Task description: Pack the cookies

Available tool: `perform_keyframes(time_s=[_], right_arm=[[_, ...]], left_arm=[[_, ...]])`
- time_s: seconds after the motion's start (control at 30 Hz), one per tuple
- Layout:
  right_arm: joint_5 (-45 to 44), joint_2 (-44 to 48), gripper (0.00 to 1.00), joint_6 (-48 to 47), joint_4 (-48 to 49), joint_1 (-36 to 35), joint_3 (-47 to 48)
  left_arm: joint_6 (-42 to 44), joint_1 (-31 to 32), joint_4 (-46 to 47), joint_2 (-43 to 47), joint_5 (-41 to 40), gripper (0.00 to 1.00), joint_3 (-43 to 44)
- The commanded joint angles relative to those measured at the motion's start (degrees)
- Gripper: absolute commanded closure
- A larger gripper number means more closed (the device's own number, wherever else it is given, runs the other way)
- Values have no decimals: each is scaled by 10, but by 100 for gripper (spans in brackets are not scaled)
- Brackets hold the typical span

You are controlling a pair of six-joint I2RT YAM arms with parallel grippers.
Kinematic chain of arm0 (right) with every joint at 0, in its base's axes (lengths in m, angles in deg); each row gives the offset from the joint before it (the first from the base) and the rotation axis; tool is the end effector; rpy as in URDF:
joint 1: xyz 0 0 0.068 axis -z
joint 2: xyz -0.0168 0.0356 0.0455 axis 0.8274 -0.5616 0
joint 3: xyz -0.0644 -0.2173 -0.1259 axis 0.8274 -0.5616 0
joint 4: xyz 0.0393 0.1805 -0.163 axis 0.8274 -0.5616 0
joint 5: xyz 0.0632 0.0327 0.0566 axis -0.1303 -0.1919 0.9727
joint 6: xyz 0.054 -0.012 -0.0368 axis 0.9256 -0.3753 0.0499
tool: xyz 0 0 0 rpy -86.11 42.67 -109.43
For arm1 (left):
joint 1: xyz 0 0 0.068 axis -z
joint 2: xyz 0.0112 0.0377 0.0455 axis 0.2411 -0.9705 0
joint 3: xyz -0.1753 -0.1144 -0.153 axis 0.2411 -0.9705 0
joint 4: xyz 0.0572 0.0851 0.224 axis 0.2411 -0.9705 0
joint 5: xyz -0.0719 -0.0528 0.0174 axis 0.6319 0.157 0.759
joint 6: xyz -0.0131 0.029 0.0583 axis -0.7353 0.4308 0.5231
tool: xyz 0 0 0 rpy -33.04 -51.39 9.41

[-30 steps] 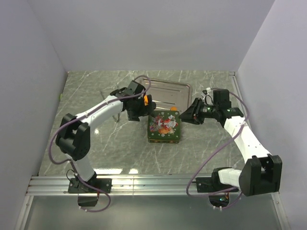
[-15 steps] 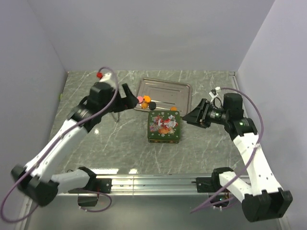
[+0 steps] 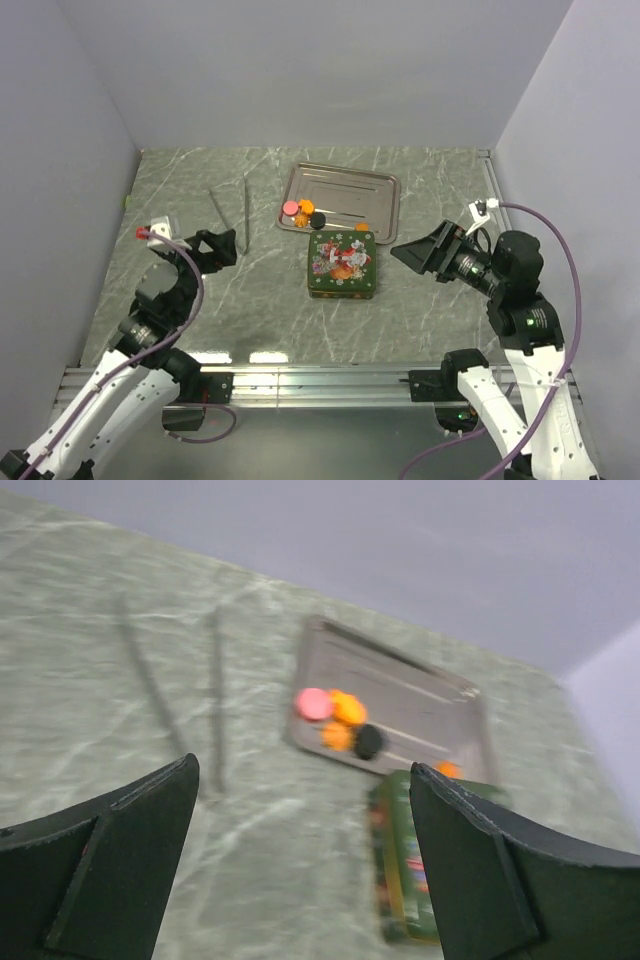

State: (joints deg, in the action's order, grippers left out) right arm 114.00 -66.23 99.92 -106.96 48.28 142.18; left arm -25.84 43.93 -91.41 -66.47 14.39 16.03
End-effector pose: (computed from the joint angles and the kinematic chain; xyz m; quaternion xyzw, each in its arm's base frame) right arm 0.1232 0.0479 0.3520 0.0338 0.7877 0.4554 0.4135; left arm 0.1350 -0.0550 0.3124 -0.1291 0.7094 -0.2155 0.6585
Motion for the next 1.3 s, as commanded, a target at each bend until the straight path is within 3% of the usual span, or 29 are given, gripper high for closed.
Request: perform_keyframes(time_s=[0.0,0.17,0.3,0.47,0.6,0.67,0.87,1.27], right_arm=[[-63,30,5,18,54,-4,-22],[-108,92,3,36,130,-4,-75],[-123,118,2,20,167,-4,-101],[-149,69,1,-47,121,-4,-72],[-157,5,1,-19,77,-4,-52],[-116,-20,1,-10,79,-4,-56],[-59,-92,0,-12,103,-4,-50],[-197,-128,0,-98,83,-4,-15]], left_arm=[[88,0,81,42,-104,8,-62],[169,1,230,84,-204,1,-200],[229,-2,389,54,-214,1,-287],[184,-52,473,-44,-205,1,-334],[172,-122,524,-126,-91,1,-342],[176,-157,564,-175,-45,2,-328],[214,-190,670,-319,-4,1,-286],[209,-268,810,-503,98,6,-242]])
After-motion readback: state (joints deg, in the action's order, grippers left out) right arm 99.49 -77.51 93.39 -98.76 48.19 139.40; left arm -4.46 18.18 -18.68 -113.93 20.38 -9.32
